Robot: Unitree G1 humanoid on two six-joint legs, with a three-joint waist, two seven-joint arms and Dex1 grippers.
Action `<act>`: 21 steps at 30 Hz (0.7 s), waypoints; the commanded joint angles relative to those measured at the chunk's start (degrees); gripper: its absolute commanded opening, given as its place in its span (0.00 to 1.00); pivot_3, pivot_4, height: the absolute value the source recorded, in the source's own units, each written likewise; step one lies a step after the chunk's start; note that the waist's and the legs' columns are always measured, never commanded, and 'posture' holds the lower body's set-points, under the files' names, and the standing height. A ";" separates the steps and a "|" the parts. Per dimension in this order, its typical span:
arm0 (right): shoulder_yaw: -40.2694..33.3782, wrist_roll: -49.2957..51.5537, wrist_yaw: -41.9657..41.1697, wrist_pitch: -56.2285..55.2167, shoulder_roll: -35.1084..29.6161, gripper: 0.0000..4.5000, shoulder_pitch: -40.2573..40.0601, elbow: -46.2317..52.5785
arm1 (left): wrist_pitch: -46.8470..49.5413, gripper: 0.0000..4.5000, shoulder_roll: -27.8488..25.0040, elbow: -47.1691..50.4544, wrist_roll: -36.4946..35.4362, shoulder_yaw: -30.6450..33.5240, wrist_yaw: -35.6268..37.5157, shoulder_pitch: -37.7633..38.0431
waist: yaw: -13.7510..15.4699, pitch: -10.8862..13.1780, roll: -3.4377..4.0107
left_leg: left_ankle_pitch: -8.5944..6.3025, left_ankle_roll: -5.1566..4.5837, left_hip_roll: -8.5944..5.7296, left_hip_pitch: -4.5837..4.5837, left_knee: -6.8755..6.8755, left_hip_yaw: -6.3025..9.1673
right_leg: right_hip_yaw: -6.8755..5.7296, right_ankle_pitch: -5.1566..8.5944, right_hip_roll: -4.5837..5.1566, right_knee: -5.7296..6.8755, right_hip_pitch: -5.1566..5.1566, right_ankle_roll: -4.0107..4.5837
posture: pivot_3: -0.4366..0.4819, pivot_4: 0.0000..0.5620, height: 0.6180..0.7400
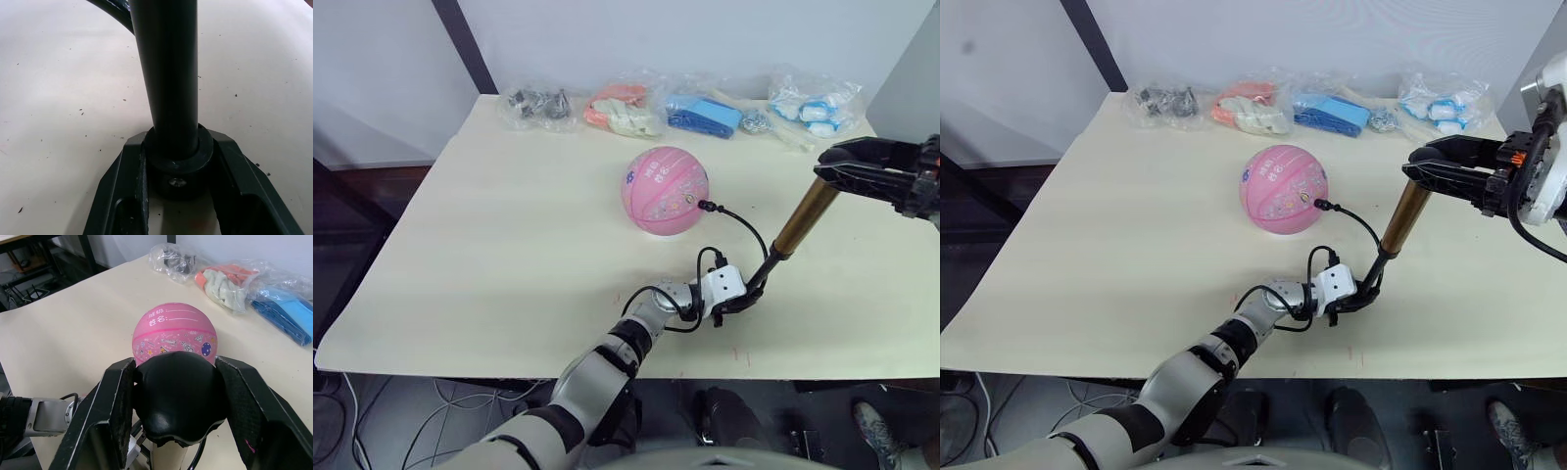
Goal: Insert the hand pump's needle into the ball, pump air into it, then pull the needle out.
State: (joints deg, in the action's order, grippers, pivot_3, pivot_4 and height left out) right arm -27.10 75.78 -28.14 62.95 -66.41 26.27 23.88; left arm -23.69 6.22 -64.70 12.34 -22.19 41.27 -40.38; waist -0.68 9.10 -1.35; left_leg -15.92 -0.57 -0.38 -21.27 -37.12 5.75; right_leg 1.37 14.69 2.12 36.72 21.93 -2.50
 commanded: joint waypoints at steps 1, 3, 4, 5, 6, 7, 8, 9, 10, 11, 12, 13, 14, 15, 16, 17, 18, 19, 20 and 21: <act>-3.70 -5.51 2.05 -3.46 2.70 0.46 -4.45 1.26 | 3.37 0.25 -3.08 -5.38 3.20 -1.34 -0.17 2.87 | -0.01 -0.14 -0.24 | 0.00 0.00 0.00 0.00 0.00 0.01 | -0.01 0.00 0.00 0.00 0.00 0.00 | 0.48 0.27 1.00; -1.94 -8.21 1.80 -5.16 5.48 0.46 -9.17 2.53 | 3.37 0.25 -3.14 -5.29 3.15 -1.34 -0.18 2.91 | -0.08 -0.14 -0.24 | 0.00 0.00 0.05 0.06 -0.04 0.03 | -0.02 0.00 -0.07 0.01 -0.06 0.00 | 0.48 0.27 1.00; -0.58 -10.13 1.36 -6.37 6.57 0.46 -11.53 3.16 | 3.35 0.25 -3.22 -5.24 3.14 -1.34 -0.18 2.97 | -0.06 -0.18 -0.30 | 0.00 0.00 0.03 0.06 -0.01 0.01 | 0.00 0.00 -0.05 0.01 -0.06 -0.01 | 0.48 0.27 1.00; 0.67 -11.80 1.04 -7.57 7.61 0.46 -13.47 3.52 | 3.35 0.25 -3.27 -5.21 3.12 -1.36 -0.20 3.00 | -0.12 -0.21 -0.35 | 0.00 0.00 0.04 0.11 -0.03 0.03 | -0.02 0.01 -0.07 0.02 -0.11 -0.02 | 0.48 0.27 1.00; 1.40 -12.94 0.78 -8.52 8.30 0.46 -14.71 3.73 | 3.36 0.25 -3.30 -5.20 3.11 -1.37 -0.23 3.02 | -0.14 -0.22 -0.34 | 0.00 0.00 0.05 0.22 -0.03 0.03 | -0.02 0.11 -0.09 0.02 -0.21 -0.18 | 0.48 0.27 1.00; 2.49 -13.83 0.80 -9.40 9.52 0.46 -15.98 3.71 | 3.36 0.25 -3.36 -5.16 3.11 -1.38 -0.24 3.06 | -0.18 -0.22 -0.33 | 0.00 0.00 0.06 0.27 -0.01 -0.02 | 0.02 0.12 -0.08 0.03 -0.22 -0.21 | 0.48 0.27 1.00; 3.12 -14.29 0.84 -9.91 10.29 0.46 -16.67 3.67 | 3.37 0.25 -3.40 -5.13 3.10 -1.38 -0.25 3.09 | -0.18 -0.22 -0.33 | 0.00 0.00 0.06 0.31 -0.01 -0.03 | 0.02 0.12 -0.08 0.03 -0.26 -0.21 | 0.48 0.27 1.00; 6.33 -16.92 0.45 -11.51 11.90 0.46 -18.80 2.92 | 3.40 0.25 -3.47 -5.10 3.12 -1.39 -0.22 3.11 | -0.22 -0.24 -0.35 | 0.00 0.00 0.06 0.37 -0.02 -0.05 | 0.03 0.13 -0.09 0.05 -0.27 -0.23 | 0.48 0.27 1.00; 8.69 -18.98 0.11 -12.79 13.07 0.46 -20.38 2.44 | 3.41 0.25 -3.56 -5.06 3.13 -1.38 -0.18 3.15 | -0.22 -0.49 -0.64 | 0.00 0.00 0.10 0.44 -0.01 -0.06 | 0.03 0.13 -0.13 0.05 -0.32 -0.23 | 0.48 0.27 1.00; 11.36 -21.69 -0.47 -14.56 14.34 0.46 -21.93 1.48 | 3.46 0.25 -3.59 -5.02 3.10 -1.35 -0.19 3.15 | -0.23 -0.54 -0.68 | 0.00 0.00 0.20 0.54 0.00 0.05 | -0.04 0.14 -0.26 0.05 -0.38 -0.21 | 0.48 0.27 1.00; 14.09 -24.64 -0.94 -16.29 15.34 0.46 -23.33 0.24 | 3.49 0.25 -3.61 -4.99 3.10 -1.34 -0.21 3.15 | -0.24 -0.62 -0.71 | -0.01 0.00 0.24 0.54 0.00 0.06 | -0.05 0.14 -0.30 0.06 -0.39 -0.20 | 0.48 0.27 1.00; 16.37 -26.88 -1.30 -17.60 16.28 0.46 -24.27 -0.86 | 3.48 0.25 -3.66 -4.95 3.07 -1.33 -0.20 3.16 | -0.27 -0.77 -0.76 | 0.00 0.00 0.24 0.55 0.02 0.05 | -0.05 0.14 -0.31 0.05 -0.39 -0.20 | 0.48 0.27 1.00; 18.94 -29.08 -1.76 -18.90 17.35 0.46 -25.20 -1.98 | 3.51 0.25 -3.70 -4.92 3.04 -1.30 -0.20 3.14 | -0.31 -0.88 -0.82 | -0.01 0.00 0.25 0.58 0.02 0.05 | -0.05 0.14 -0.32 0.06 -0.40 -0.20 | 0.48 0.27 1.00; 20.99 -30.77 -2.19 -19.89 18.22 0.46 -25.87 -2.93 | 3.54 0.25 -3.73 -4.88 3.03 -1.29 -0.20 3.14 | -0.38 -1.01 -0.95 | -0.01 0.00 0.25 0.59 0.02 0.04 | -0.04 0.14 -0.32 0.05 -0.40 -0.20 | 0.48 0.27 1.00; 22.74 -32.00 -2.43 -20.58 19.37 0.46 -26.30 -3.75 | 3.56 0.25 -3.79 -4.83 2.99 -1.25 -0.17 3.14 | -0.38 -1.11 -1.04 | -0.01 0.00 0.26 0.62 0.03 0.03 | -0.03 0.14 -0.33 0.05 -0.40 -0.20 | 0.48 0.27 1.00; 23.76 -32.89 -2.66 -21.11 20.15 0.46 -26.53 -4.29 | 3.58 0.25 -3.83 -4.81 2.95 -1.23 -0.16 3.14 | -0.39 -1.19 -1.13 | -0.01 0.00 0.28 0.62 0.03 0.04 | -0.04 0.14 -0.34 0.05 -0.41 -0.20 | 0.48 0.27 1.00; 24.48 -33.57 -2.89 -21.48 20.90 0.46 -26.66 -4.60 | 3.56 0.25 -3.89 -4.78 2.93 -1.21 -0.13 3.16 | -0.43 -1.29 -1.22 | -0.01 0.00 0.30 0.64 0.03 0.05 | -0.05 0.14 -0.35 0.05 -0.41 -0.20 | 0.48 0.27 1.00; 25.25 -34.54 -3.19 -21.92 21.45 0.46 -26.80 -4.91 | 3.57 0.25 -3.93 -4.76 2.91 -1.20 -0.11 3.17 | -0.43 -1.30 -1.22 | -0.01 0.01 0.35 0.65 0.03 0.05 | -0.04 0.14 -0.38 0.05 -0.42 -0.19 | 0.48 0.27 1.00; 25.65 -35.19 -3.30 -22.19 21.99 0.46 -26.87 -5.03 | 3.55 0.25 -4.02 -4.72 2.89 -1.19 -0.08 3.20 | -0.46 -1.32 -1.21 | -0.01 0.01 0.38 0.66 0.03 0.05 | -0.04 0.14 -0.39 0.05 -0.42 -0.19 | 0.48 0.27 1.00; 25.64 -35.26 -3.29 -22.27 22.62 0.46 -26.86 -5.04 | 3.58 0.25 -4.07 -4.69 2.84 -1.14 -0.06 3.22 | -0.46 -1.42 -1.22 | -0.01 0.01 0.39 0.66 0.03 0.05 | -0.03 0.13 -0.41 0.05 -0.42 -0.18 | 0.48 0.27 1.00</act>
State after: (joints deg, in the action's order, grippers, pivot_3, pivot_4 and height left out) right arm -7.18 45.52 -32.34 36.69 -43.75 3.49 25.13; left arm -22.51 5.18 -65.31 12.52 -22.12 40.10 -39.53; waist -1.14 7.68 -2.57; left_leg -15.93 -0.56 0.07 -20.59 -37.08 5.81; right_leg 1.35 14.83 1.66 36.77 21.49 -2.67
